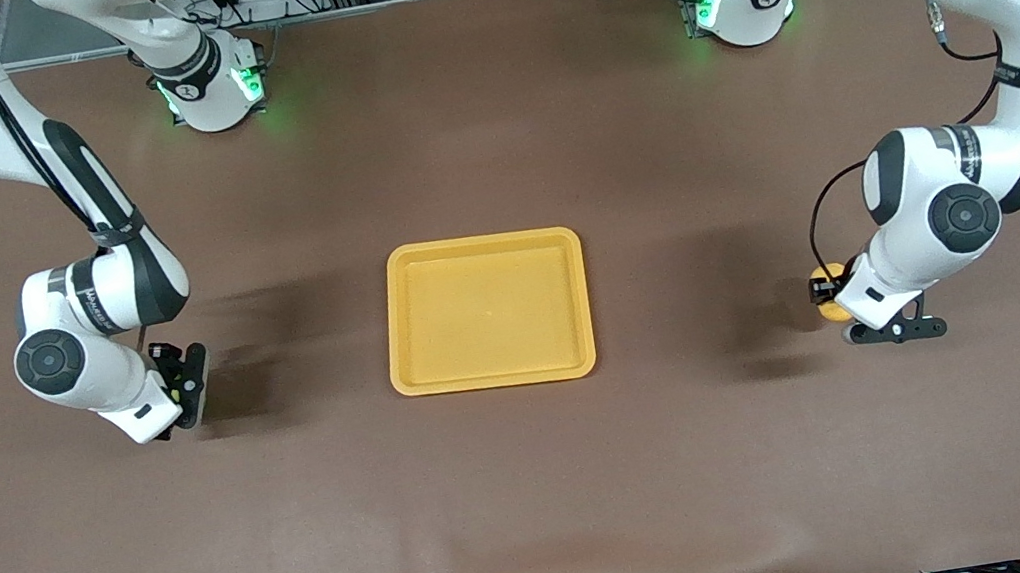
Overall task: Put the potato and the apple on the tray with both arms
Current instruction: 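Lift and carry the apple and potato toward the yellow tray with both grippers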
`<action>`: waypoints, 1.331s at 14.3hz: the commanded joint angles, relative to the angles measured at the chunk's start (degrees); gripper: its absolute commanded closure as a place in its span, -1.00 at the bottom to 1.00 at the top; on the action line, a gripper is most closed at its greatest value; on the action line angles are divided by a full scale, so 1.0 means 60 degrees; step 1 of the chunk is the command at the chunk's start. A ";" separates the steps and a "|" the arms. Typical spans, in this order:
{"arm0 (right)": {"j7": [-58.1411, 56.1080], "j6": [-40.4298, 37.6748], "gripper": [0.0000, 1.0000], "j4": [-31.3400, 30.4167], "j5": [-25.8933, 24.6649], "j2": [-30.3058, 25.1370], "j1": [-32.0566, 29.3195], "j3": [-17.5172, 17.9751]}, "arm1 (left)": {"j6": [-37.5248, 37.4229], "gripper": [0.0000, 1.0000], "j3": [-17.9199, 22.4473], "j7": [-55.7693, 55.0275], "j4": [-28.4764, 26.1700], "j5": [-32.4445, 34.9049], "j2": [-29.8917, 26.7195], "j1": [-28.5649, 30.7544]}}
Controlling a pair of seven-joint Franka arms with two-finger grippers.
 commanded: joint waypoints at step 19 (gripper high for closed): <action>-0.1224 -0.4672 1.00 0.3790 0.2972 -0.0899 0.0193 0.0873 | -0.0736 0.92 -0.2203 -0.3938 0.0222 0.0159 -0.0333 -0.0813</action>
